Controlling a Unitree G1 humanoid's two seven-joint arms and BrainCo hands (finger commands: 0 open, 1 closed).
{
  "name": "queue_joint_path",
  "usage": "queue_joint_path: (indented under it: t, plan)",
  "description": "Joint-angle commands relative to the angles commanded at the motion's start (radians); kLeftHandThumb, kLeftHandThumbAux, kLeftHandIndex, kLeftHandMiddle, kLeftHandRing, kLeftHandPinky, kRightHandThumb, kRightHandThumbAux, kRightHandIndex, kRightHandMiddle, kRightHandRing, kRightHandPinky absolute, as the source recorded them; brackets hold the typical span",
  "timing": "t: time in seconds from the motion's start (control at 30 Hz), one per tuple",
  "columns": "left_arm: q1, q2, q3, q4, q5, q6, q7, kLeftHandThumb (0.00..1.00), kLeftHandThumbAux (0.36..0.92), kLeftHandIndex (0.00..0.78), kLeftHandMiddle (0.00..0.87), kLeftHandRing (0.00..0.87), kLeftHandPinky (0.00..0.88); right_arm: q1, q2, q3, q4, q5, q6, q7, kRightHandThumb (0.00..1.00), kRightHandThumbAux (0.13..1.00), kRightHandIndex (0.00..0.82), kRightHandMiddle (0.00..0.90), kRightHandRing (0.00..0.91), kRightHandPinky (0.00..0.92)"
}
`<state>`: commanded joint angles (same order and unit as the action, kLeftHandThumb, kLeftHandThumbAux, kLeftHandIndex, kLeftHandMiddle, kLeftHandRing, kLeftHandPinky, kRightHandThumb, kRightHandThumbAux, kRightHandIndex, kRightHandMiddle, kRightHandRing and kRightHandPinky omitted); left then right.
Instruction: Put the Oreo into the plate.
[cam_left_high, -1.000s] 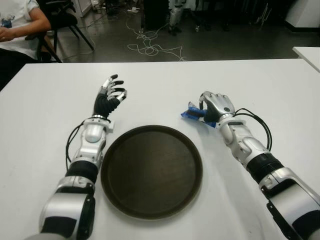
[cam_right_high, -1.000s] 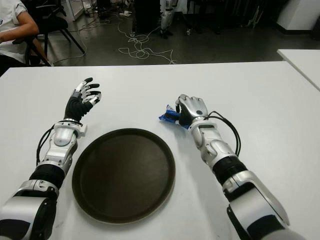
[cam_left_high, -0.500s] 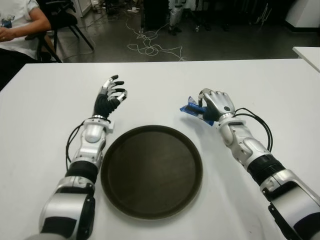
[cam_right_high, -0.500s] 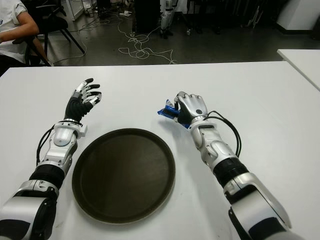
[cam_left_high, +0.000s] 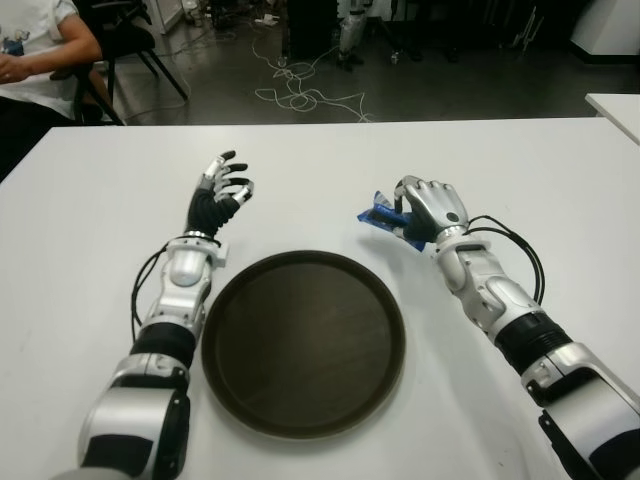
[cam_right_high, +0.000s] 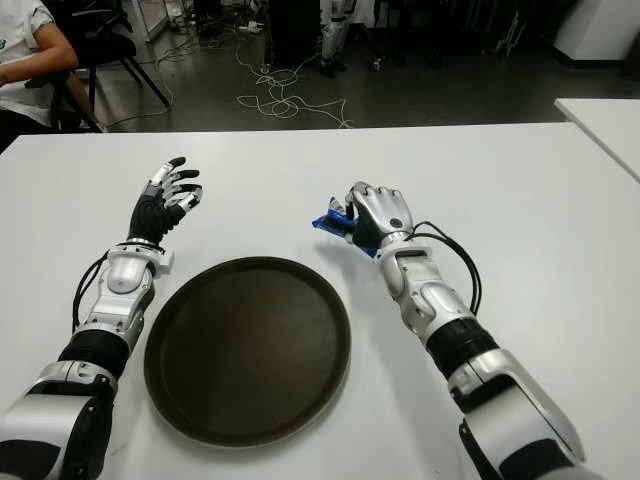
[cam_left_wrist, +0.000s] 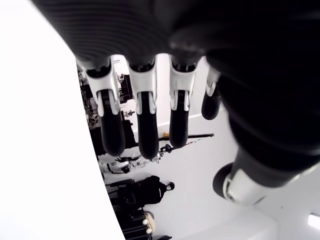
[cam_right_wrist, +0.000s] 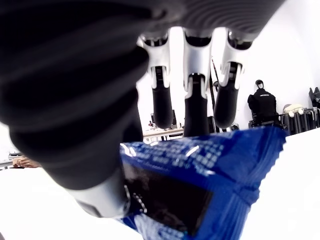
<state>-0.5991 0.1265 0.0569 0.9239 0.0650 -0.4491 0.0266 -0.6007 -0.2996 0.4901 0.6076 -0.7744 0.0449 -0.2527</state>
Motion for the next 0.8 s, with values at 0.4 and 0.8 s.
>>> queue_joint_path:
  t: [0.4, 0.8]
  plan:
    - [-0.002, 0.002, -0.001, 0.006, -0.003, -0.011, -0.01, 0.419, 0.682, 0.119, 0.238, 0.265, 0.312, 0.012, 0.003, -0.011, -0.033, 0.009, 0.006, 0.023, 0.69, 0.731, 0.434, 0.73, 0.733, 0.725]
    - [0.0, 0.003, -0.001, -0.003, 0.0, -0.003, -0.012, 0.407, 0.687, 0.12, 0.233, 0.261, 0.306, 0.018, 0.006, -0.009, -0.066, -0.005, 0.04, 0.048, 0.691, 0.732, 0.431, 0.689, 0.696, 0.703]
